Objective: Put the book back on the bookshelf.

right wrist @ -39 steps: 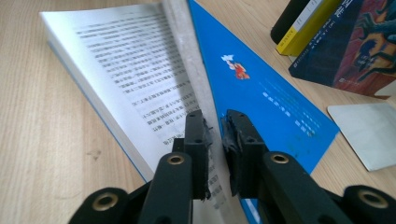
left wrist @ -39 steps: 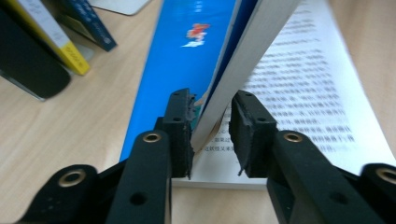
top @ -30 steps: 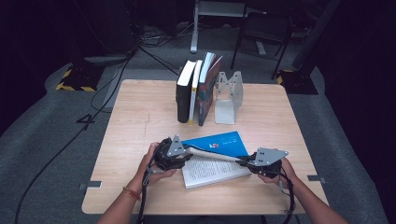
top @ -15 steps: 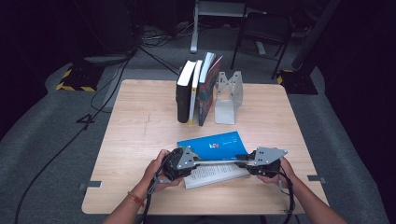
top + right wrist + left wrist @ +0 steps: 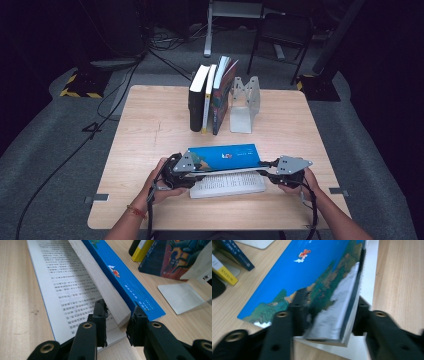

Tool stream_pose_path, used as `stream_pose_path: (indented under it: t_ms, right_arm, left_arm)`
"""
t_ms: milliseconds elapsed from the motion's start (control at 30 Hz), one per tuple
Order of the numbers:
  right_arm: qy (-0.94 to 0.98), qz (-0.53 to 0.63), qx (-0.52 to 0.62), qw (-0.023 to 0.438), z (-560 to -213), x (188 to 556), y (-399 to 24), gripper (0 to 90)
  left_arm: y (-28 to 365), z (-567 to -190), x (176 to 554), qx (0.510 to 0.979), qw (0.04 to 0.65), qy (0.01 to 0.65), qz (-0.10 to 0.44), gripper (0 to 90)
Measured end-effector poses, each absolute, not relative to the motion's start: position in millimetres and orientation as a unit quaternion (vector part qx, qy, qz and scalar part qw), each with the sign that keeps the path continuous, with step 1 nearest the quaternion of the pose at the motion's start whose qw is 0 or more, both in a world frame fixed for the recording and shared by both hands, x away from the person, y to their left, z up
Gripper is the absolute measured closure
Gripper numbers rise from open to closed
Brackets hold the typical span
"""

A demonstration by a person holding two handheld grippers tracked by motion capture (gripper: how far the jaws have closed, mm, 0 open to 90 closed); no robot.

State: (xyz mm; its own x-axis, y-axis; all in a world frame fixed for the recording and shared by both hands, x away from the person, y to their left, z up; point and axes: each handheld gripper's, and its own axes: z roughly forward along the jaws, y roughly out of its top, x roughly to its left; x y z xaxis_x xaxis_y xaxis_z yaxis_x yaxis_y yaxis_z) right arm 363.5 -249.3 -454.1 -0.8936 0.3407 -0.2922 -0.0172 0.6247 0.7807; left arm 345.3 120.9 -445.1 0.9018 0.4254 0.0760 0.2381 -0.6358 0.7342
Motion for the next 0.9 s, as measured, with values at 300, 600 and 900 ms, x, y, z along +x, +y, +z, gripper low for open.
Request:
stream_pose_path:
  t_ms: [300,600,900]
  right_arm:
    - [0.881,0.417,0.067,0.214,-448,356,-239,76.7]
    - [0.885,0.409,0.062,0.212,-442,345,-220,77.6]
    - [0.883,0.425,0.042,0.197,-437,340,-203,78.5]
  left_arm:
    - [93,-429,320,0.911,0.342,0.153,0.172,46.5]
    - [68,-440,316,0.911,0.298,0.203,0.201,57.9]
    - [48,-449,319,0.906,0.291,0.221,0.216,57.6]
